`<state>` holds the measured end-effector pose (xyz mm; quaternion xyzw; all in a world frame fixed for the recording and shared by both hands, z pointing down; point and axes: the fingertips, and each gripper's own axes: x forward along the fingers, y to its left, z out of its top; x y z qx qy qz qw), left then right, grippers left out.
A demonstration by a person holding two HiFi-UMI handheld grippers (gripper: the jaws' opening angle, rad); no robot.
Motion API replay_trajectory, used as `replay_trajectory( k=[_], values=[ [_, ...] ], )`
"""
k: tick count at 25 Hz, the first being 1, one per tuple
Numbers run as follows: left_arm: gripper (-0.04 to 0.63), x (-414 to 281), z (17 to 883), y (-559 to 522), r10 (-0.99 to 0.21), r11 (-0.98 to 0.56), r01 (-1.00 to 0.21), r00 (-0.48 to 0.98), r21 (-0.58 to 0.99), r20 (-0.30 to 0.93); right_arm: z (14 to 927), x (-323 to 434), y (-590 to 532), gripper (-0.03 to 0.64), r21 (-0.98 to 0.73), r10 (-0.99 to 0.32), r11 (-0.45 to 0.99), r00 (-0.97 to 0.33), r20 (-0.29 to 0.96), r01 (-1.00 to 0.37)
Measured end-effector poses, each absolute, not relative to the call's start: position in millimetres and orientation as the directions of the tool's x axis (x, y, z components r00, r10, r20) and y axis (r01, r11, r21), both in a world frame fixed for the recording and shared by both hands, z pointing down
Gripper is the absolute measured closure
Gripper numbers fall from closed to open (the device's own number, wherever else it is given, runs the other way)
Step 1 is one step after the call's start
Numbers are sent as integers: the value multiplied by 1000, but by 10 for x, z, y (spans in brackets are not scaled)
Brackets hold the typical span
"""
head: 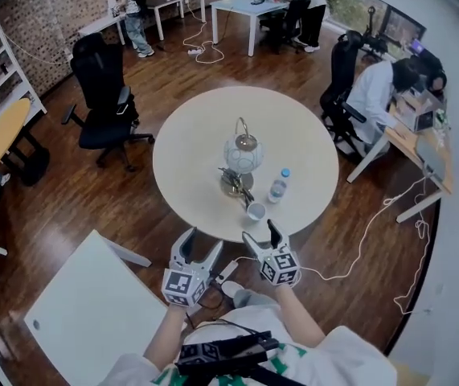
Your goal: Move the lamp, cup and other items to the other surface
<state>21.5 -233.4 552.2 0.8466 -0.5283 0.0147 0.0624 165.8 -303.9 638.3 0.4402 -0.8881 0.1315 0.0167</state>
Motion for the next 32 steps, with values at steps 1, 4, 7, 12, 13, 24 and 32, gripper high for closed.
replay_trajectory(
  k=[1,4,7,12,13,24,32],
  values=[
    [290,148,5453,-2254,-901,-417,-905,424,87,87,6276,1517,-2970,193,-214,-760,607,-638,125,-765],
    [290,-74,5294,-1995,-927,-358,-930,364,78,84,6006,1043,-2732,193,-195,-681,706,-728,78,-681],
    [290,-407,5290,-1727,-961,-264,-963,267,58,74,5879,527,-2439,195,-169,-556,813,-829,58,-557],
    [290,-985,5287,-1136,-994,-79,-996,82,49,66,5749,-244,-1960,196,-148,-372,916,-927,40,-373],
    [290,-1119,5305,-1003,-997,-35,-998,39,49,63,5752,-395,-1870,196,-141,-336,930,-941,37,-338],
    [290,-2022,5390,389,-910,414,-909,-411,57,59,5638,-1610,-851,199,-138,26,990,-1000,10,24],
    [308,-2279,5326,1128,-796,605,-795,-603,42,53,5460,-1892,-430,209,-124,112,986,-994,12,110]
  ],
)
